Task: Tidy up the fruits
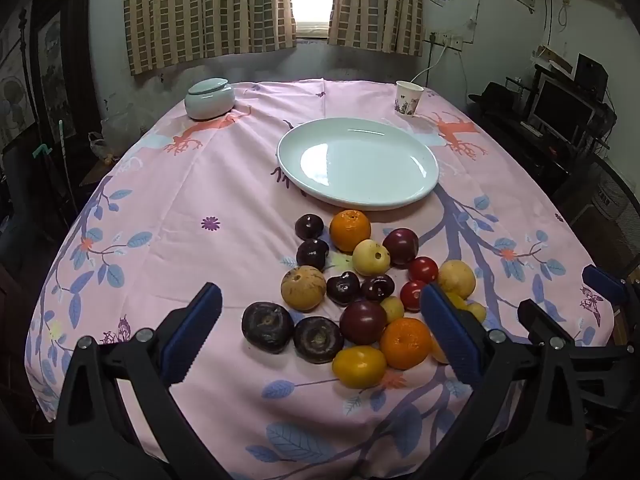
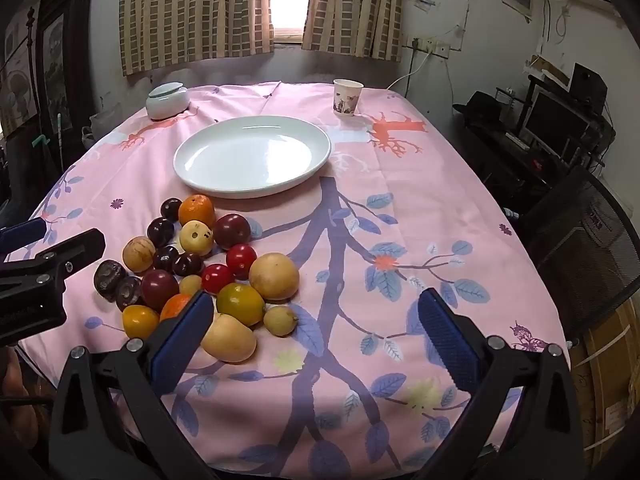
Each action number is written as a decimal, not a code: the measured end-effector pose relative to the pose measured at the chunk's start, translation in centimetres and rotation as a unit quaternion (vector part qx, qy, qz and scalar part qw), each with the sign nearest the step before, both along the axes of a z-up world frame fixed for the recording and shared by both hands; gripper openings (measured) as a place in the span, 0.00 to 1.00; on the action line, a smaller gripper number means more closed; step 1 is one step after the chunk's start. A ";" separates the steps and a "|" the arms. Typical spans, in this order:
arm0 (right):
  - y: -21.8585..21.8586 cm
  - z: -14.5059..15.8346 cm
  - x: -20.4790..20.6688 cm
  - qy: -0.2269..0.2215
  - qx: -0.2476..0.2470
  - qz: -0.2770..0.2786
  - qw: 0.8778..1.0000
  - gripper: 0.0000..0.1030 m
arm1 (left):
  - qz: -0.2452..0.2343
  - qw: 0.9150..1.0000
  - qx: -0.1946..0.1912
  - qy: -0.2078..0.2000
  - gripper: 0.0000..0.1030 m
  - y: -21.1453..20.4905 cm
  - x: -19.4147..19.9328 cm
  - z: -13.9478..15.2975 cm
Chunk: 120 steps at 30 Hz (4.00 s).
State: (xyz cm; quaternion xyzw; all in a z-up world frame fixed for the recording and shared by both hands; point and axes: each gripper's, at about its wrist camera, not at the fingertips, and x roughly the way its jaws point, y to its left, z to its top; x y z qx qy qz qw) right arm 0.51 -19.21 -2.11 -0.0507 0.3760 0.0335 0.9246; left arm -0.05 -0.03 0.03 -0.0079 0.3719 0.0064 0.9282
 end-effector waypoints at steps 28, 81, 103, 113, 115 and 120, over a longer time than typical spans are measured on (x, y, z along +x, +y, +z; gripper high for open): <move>1.3 -0.3 -0.1 0.005 -0.006 0.028 1.000 0.99 | 0.003 1.000 -0.011 0.012 0.98 0.6 0.1 -0.5; 1.5 -1.4 0.4 0.027 -0.001 0.034 0.999 0.99 | 0.004 1.000 -0.015 0.027 0.98 0.7 0.2 -2.5; -1.1 -4.3 -1.1 0.085 0.117 0.108 0.984 0.64 | 0.056 0.995 -0.026 0.082 0.98 5.5 -1.1 -5.9; 3.1 -7.4 1.8 0.110 0.090 0.146 0.979 0.45 | 0.072 0.992 -0.025 0.097 0.98 7.0 -0.6 -7.4; 2.7 -7.4 1.9 0.111 0.107 0.144 0.978 0.44 | 0.077 0.991 -0.017 0.107 0.98 7.3 0.2 -8.1; 2.1 -6.8 0.7 0.114 0.115 0.147 0.976 0.44 | 0.068 0.990 -0.019 0.121 0.98 7.8 1.6 -9.7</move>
